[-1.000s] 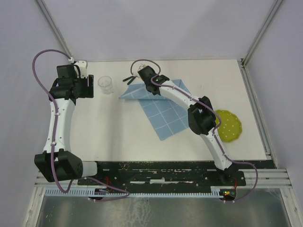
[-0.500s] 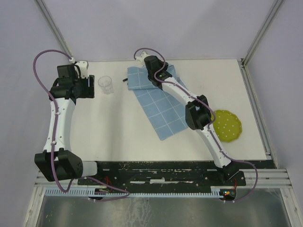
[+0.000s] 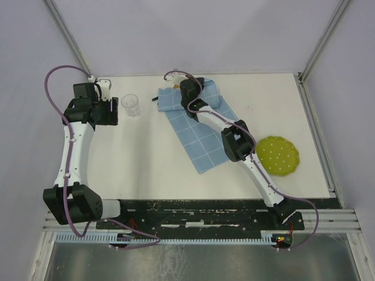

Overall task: Set the dinner table for one person
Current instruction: Flatten out the napkin at the center of the board, then move the napkin to the center of the board.

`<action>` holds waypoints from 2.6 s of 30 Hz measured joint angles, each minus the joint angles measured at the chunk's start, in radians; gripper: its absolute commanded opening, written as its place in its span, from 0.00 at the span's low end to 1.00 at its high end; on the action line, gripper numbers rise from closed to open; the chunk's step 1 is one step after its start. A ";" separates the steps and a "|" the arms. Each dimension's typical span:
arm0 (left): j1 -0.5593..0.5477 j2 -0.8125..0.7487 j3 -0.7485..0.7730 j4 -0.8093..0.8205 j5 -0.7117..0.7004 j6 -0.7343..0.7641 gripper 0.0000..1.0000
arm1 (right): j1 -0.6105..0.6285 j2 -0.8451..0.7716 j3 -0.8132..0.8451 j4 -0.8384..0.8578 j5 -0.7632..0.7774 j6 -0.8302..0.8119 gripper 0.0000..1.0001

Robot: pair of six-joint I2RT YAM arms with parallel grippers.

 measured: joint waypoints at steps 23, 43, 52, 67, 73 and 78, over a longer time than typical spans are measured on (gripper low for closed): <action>0.000 0.024 -0.003 -0.003 0.002 0.000 0.72 | -0.106 0.073 0.102 0.144 -0.011 -0.039 0.74; 0.000 0.030 0.019 0.000 0.032 0.035 0.71 | -0.111 -0.608 -0.364 -0.615 -0.150 0.324 0.02; 0.000 -0.015 -0.047 0.009 0.034 0.090 0.66 | -0.062 -0.792 -0.384 -1.152 -0.555 0.527 0.02; 0.000 -0.046 -0.034 0.013 0.055 0.092 0.66 | -0.074 -0.487 -0.289 -1.570 -0.715 0.586 0.02; -0.001 -0.052 -0.034 0.013 0.065 0.090 0.66 | -0.074 -0.417 -0.225 -1.573 -0.731 0.603 0.02; -0.001 -0.052 -0.034 0.013 0.073 0.090 0.65 | -0.076 -0.340 -0.219 -1.568 -0.750 0.612 0.02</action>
